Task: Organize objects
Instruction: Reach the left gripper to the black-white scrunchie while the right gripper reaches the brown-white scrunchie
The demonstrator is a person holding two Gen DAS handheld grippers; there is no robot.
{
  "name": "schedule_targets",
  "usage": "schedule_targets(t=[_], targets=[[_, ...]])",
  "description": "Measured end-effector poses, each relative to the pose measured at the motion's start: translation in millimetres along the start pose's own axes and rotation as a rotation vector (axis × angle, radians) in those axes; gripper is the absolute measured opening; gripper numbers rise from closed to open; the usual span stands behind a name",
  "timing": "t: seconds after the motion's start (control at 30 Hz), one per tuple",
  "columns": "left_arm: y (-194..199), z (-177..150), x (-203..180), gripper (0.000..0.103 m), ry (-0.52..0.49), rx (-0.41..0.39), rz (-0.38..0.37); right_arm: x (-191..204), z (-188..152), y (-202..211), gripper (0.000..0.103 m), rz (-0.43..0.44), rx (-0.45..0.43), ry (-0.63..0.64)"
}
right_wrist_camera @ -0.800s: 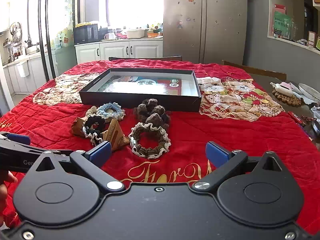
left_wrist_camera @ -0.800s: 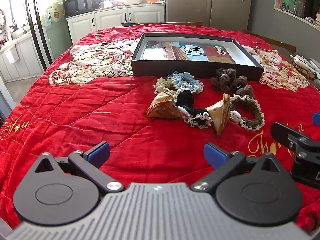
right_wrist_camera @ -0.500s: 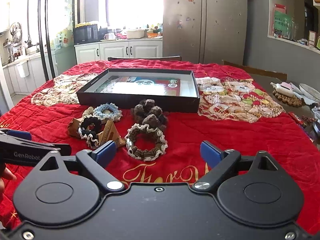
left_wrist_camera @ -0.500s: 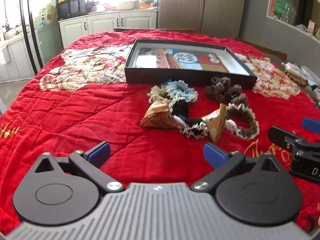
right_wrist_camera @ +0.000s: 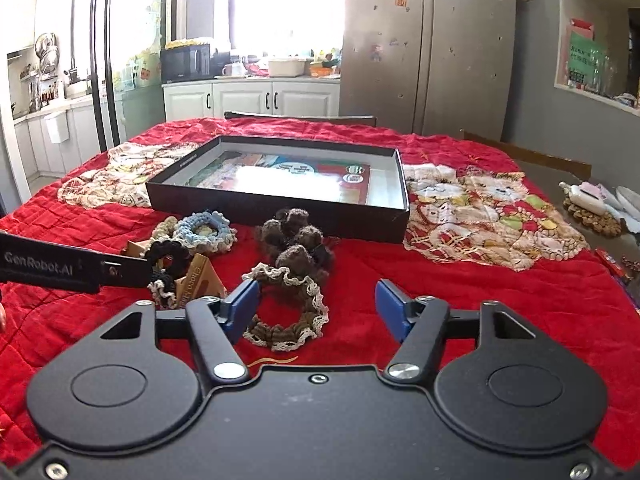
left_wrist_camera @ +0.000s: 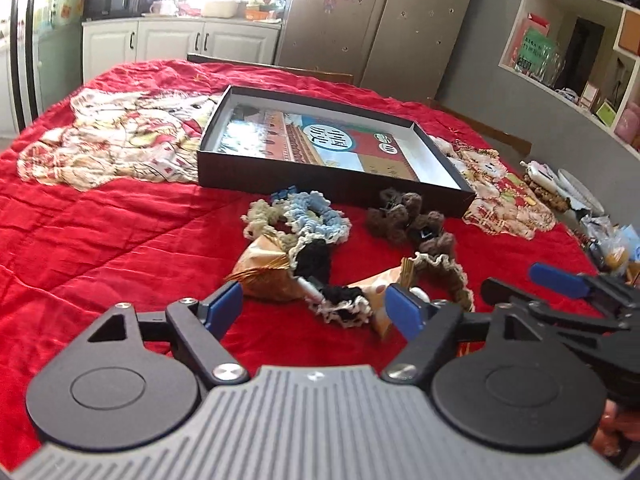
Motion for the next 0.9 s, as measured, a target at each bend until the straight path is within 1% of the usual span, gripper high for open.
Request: schedule_targets(t=[0.13,0.17,0.27,0.4,0.67,0.83,0.9], targets=[[-7.5,-0.8,-0.2,0.077,0.018,0.023,-0.007,-1.8,-1.9,-13.0,0.053,0.013,0.015,-0.007],[-10.1,-0.7,-0.1,0.074,0.028,0.031,-0.008,-1.9,-2.3,-16.3,0.052,0.015,0.017,-0.007],[-17.4,0.0,1.3,0.07,0.071,0.054,-0.023,-1.8,-4.1,-24.2,0.048,0.019,0.023,-0.007],[-23.9,2.3,2.4,0.07,0.117,0.062,-0.035,-3.1,-7.0,-35.1,0.047,0.021,0.04,-0.009],[-37.6,4.7,6.0,0.07,0.181,0.085,-0.034,-6.7,-15.1,-55.0,0.047,0.049,0.082,-0.036],[-42.2,5.2,7.7,0.07,0.195,0.086,-0.035,-5.6,-19.3,-65.9,0.045,0.061,0.103,-0.04],[-44.1,4.7,8.1,0.07,0.201,0.09,-0.035,-5.2,-19.3,-68.0,0.044,0.062,0.097,-0.04]])
Point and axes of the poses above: each gripper's, at about its wrist camera, not at the fingertips, and y roughly against the way its jaws point, x to its left, z to its top, the point moved 7 cm from there along -y, roughly the way its jaws point, and after that the axes turned 10 degrees about y, right-handed, at the moved point
